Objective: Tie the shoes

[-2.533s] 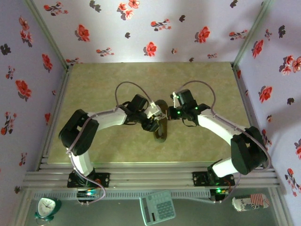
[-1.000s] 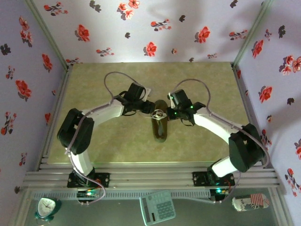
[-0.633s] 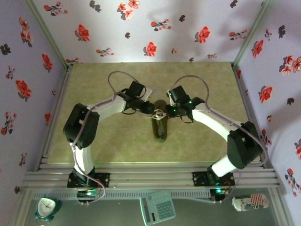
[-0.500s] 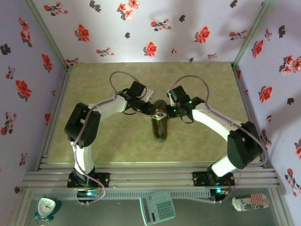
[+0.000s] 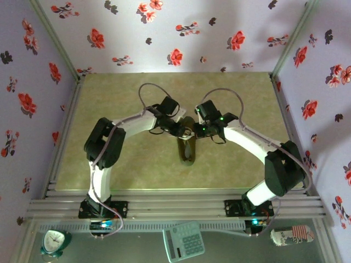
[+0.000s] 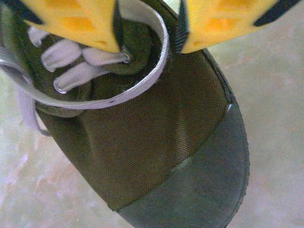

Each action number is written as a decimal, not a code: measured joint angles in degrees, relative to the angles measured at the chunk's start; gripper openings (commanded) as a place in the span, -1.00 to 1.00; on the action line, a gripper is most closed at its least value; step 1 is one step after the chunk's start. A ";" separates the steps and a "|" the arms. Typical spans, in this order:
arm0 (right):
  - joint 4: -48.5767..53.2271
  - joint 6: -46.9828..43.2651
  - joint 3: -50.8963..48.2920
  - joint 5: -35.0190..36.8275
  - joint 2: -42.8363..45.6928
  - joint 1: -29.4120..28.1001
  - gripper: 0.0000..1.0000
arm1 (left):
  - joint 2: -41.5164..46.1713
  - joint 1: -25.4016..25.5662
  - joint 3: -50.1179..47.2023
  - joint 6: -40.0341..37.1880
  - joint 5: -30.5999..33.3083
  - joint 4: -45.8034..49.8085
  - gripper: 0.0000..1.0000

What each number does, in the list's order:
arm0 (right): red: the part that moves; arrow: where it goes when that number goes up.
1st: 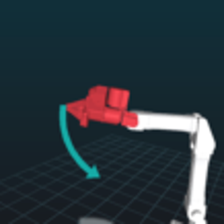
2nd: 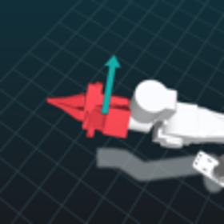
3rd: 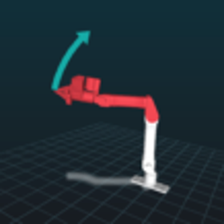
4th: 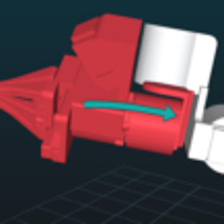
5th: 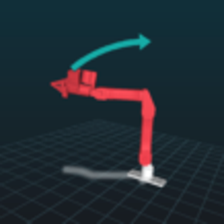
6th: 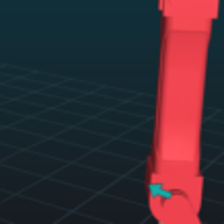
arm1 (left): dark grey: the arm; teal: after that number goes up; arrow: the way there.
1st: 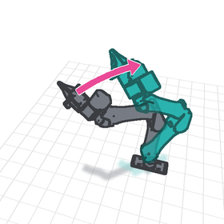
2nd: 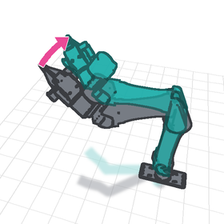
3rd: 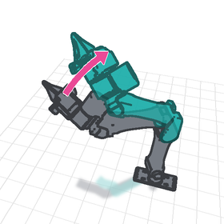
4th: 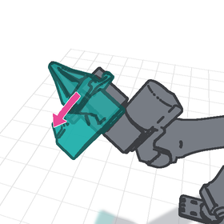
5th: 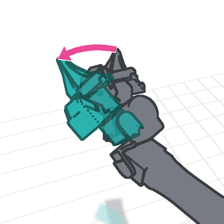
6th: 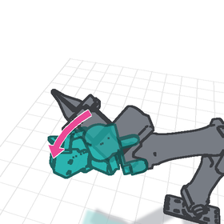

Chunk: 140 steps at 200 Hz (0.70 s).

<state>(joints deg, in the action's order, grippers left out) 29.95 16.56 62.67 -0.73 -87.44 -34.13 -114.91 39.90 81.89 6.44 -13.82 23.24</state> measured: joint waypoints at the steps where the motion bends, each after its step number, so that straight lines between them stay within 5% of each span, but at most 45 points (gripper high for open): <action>1: 0.00 0.00 0.00 0.00 0.00 0.00 -1.00 | -0.04 0.02 0.07 -0.13 0.11 0.02 -0.46; 64: 0.00 0.02 0.00 0.00 0.02 0.00 -1.00 | 0.17 0.83 0.94 -0.39 2.54 2.03 -0.81; 140: -0.07 0.17 -0.66 0.20 0.44 0.00 -1.00 | 6.29 0.83 4.55 0.09 5.31 8.79 -0.94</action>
<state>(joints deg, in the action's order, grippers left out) 29.89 16.73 62.02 -0.54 -87.00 -34.13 -108.62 40.73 86.43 6.52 -8.51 32.03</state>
